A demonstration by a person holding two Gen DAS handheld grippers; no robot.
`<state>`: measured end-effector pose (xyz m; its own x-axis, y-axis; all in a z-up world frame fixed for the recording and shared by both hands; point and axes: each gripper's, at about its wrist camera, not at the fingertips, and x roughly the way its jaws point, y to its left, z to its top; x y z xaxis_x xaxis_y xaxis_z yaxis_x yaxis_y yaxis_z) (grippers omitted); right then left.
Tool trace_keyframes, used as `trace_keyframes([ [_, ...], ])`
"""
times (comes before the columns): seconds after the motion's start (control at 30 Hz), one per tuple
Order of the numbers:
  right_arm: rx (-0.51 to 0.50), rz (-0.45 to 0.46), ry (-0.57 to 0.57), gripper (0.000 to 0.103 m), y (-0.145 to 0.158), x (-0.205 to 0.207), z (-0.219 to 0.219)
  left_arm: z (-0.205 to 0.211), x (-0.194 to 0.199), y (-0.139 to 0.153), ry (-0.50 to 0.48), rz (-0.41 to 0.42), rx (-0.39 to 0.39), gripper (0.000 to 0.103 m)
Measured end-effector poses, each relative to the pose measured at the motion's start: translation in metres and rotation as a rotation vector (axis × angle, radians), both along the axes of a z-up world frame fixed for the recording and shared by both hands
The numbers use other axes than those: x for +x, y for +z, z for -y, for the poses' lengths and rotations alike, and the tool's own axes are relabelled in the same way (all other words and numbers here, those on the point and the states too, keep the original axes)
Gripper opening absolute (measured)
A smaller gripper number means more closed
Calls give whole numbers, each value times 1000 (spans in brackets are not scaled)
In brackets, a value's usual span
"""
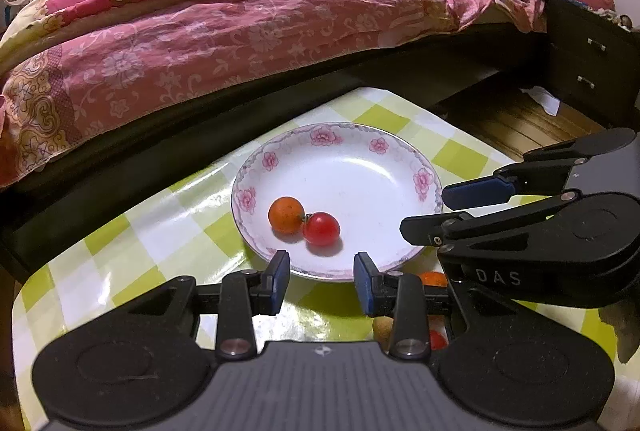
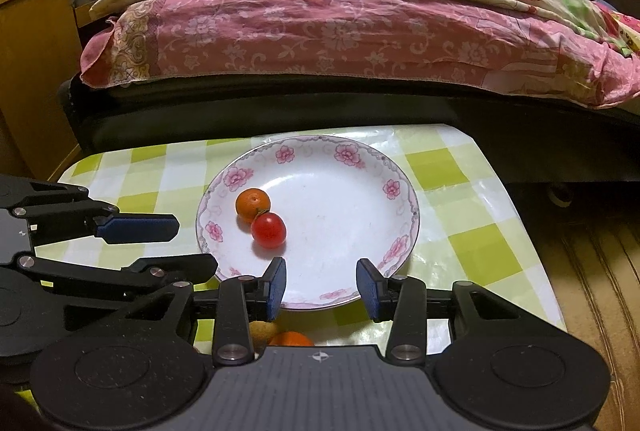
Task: Organize fruits
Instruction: 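Move both open tools back toward the remaining fruits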
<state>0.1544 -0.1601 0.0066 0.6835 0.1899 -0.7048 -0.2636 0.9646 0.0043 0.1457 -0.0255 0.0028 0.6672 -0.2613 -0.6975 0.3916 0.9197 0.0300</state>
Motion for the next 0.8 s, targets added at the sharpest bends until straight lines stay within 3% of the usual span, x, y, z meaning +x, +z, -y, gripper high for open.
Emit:
trace_keyframes([
  [0.8, -23, -41, 31, 37, -1, -17, -16, -11, -22, 2, -29, 0, 26, 42],
])
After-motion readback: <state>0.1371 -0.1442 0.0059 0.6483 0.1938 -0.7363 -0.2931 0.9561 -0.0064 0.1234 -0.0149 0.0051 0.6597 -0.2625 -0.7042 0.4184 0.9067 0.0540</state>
